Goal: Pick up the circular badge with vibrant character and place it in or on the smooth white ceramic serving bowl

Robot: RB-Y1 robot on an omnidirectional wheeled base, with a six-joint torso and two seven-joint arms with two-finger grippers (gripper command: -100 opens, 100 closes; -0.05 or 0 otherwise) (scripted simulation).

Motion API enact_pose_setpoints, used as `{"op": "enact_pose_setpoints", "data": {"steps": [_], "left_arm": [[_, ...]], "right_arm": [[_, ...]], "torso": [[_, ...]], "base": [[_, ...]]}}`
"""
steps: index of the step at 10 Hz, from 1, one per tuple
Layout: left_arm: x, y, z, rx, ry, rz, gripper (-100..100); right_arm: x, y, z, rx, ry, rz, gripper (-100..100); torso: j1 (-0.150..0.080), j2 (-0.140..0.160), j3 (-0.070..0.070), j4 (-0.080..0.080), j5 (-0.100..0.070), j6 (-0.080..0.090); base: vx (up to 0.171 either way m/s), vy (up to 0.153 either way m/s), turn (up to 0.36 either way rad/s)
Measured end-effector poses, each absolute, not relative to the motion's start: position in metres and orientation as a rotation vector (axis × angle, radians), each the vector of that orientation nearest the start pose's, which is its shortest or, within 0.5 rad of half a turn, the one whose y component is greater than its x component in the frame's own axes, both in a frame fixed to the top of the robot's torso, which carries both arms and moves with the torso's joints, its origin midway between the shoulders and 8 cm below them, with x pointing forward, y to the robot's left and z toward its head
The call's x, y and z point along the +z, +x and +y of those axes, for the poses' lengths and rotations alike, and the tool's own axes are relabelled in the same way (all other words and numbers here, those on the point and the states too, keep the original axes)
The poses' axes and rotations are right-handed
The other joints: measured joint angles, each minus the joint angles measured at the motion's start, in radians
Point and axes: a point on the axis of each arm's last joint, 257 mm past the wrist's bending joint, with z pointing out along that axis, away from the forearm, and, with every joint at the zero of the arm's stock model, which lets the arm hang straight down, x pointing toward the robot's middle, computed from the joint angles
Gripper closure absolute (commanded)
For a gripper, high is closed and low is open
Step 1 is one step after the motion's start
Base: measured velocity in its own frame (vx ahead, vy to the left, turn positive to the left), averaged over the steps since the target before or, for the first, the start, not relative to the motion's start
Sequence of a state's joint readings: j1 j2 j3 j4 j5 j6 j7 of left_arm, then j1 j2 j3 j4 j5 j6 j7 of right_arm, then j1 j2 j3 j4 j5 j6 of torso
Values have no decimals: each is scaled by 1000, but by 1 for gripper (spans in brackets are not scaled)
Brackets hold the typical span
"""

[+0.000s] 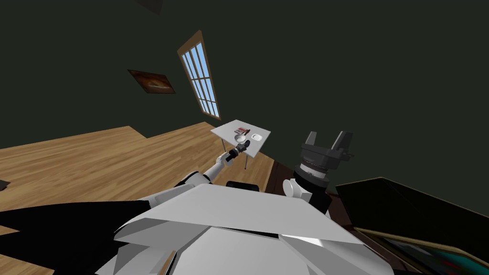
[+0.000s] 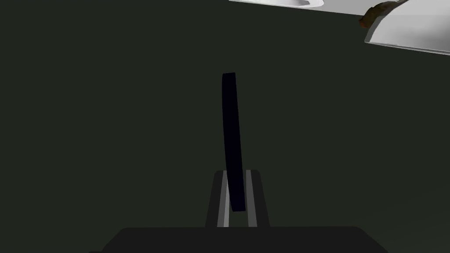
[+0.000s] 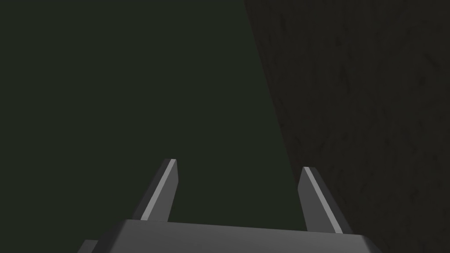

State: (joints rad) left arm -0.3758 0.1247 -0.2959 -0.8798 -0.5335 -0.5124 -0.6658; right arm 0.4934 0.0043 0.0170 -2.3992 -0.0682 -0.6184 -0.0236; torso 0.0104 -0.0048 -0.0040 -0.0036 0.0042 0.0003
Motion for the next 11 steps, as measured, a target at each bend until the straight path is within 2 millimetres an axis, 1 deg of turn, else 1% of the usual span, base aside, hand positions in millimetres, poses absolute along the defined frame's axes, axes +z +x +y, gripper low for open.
{"op": "enact_pose_setpoints", "data": {"steps": [1, 4, 5, 8, 9, 10, 11], "left_arm": [[-287, 557, 33, -628, 353, 1569, 100], [-280, 574, 42, -570, 370, 1585, 100], [-281, 582, 49, -539, 377, 1596, 100], [-280, 596, 63, -463, 403, 1613, 100], [-280, 600, 68, -435, 415, 1618, 100], [-280, 601, 69, -428, 416, 1619, -100], [-280, 601, 69, -429, 415, 1619, -100]], "right_arm": [[96, 292, -274, 1434, 512, 389, 0], [96, 292, -274, 1434, 512, 389, 0], [96, 292, -274, 1434, 512, 389, 0], [96, 292, -274, 1434, 512, 389, 0], [96, 292, -274, 1434, 512, 389, 0], [96, 292, -274, 1434, 512, 389, 0], [96, 292, -274, 1435, 512, 389, 0]], "torso": [[-1, -1, -1, 0, 0, 0], [-3, -6, -3, -1, -1, -1], [-2, -8, -5, -2, -2, -1], [-7, -6, -4, -1, -3, -1], [-7, -7, -4, -1, -3, -1], [-9, -3, -2, -1, -4, 0], [-11, 1, 0, 0, -4, 0]], "base": [[103, 106, -2], [123, 86, 5], [140, 62, 10], [129, 45, 16], [71, 21, 7], [14, 6, 1], [7, 2, 0]]}}
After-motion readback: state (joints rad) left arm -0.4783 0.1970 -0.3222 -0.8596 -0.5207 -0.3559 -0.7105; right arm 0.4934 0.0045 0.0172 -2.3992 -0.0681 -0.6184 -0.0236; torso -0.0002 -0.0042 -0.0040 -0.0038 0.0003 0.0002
